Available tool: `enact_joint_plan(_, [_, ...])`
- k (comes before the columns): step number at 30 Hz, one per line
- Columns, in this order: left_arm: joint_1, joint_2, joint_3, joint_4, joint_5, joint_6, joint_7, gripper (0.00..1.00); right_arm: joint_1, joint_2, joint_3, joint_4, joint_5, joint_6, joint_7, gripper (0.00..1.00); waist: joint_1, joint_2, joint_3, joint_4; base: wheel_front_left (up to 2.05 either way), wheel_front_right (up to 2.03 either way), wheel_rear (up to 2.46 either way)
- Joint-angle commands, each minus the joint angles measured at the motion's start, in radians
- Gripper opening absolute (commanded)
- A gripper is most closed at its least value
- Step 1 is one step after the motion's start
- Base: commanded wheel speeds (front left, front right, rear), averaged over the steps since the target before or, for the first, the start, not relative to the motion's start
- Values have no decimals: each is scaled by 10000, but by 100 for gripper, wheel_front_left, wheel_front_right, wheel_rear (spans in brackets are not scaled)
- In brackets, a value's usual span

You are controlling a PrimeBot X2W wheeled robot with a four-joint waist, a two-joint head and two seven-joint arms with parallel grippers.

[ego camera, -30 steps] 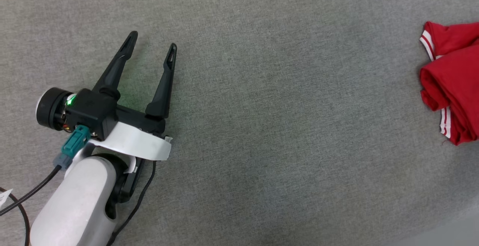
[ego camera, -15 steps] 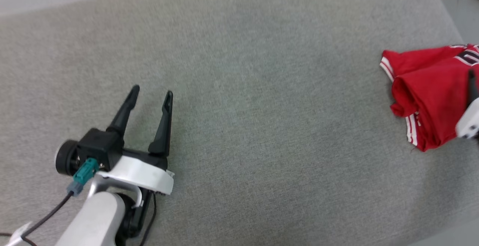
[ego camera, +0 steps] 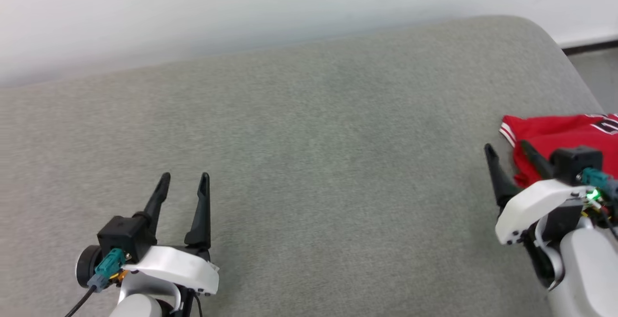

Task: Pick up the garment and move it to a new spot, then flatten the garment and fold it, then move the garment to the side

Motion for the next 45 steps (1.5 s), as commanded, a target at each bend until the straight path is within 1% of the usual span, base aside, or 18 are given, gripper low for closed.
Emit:
enact_joint_plan(1, [178,-21,76,57,-32,81,-68,100,345,98,175,-365,114,-11,-102,100,2,0,-403,490,0,0,0])
enact_joint_plan(4, [350,44,158,80,-27,190,-94,100,765,281,396,-1058,84,-11,-336,100,2,0,-587,772,0,0,0])
enact_joint_plan(9, [486,213,201,122,61,227,-125,100,1593,648,302,-2099,5,-11,-565,100,2,0,-751,1121,0,0,0])
enact_joint_plan(15, [791,244,288,264,-28,329,-147,100,2796,1056,99,-3217,-198,-11,-355,100,2,0,-1185,1171,0,0,0])
enact_joint_plan(20, [1074,276,334,368,-127,309,-181,100,3484,1207,98,-3809,-226,-10,-175,100,2,0,-1563,1184,0,0,0])
enact_joint_plan(26, [1328,149,263,550,-243,243,-201,100,4084,1338,66,-4616,-247,-10,56,100,2,0,-1784,1320,0,0,0])
enact_joint_plan(32, [1347,52,245,745,-299,195,-238,100,4276,1412,41,-4942,-253,-10,239,100,2,0,-1842,1390,0,0,0])
enact_joint_plan(45, [1188,16,268,947,-294,115,-268,100,4300,1450,114,-4932,-123,-10,275,100,2,0,-1836,1335,0,0,0])
